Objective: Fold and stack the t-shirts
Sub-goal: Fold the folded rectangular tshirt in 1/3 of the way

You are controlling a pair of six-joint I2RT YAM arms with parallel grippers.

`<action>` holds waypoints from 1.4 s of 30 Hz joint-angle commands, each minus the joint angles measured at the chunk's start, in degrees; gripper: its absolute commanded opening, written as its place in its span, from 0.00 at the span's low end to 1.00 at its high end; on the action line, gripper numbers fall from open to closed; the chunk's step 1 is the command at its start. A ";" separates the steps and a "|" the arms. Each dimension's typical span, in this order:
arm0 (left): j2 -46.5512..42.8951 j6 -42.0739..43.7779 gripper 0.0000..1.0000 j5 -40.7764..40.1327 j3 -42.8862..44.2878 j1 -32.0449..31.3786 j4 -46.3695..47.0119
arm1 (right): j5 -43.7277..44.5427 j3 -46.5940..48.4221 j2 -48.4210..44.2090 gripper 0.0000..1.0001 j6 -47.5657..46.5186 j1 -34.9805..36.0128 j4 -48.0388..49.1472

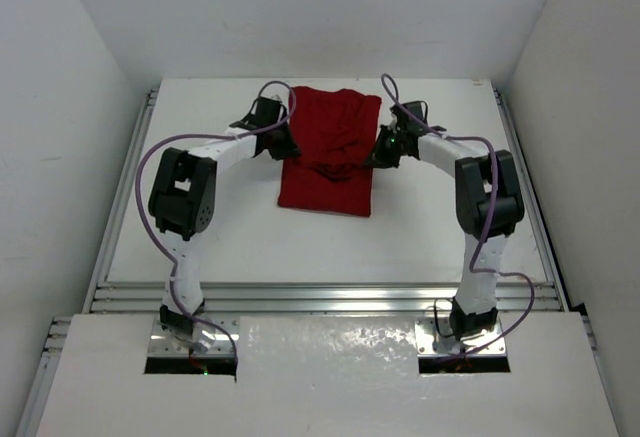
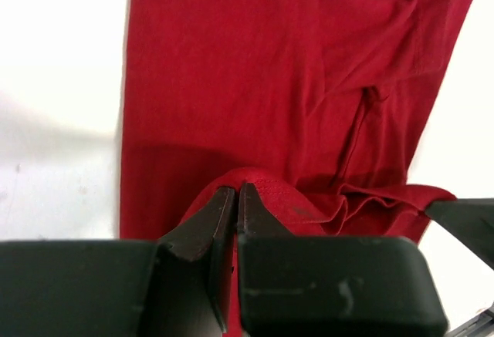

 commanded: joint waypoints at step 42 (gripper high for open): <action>-3.84 -4.01 0.99 -10.28 2.62 4.58 10.92 | -5.12 17.65 6.34 0.58 -0.61 -5.92 2.65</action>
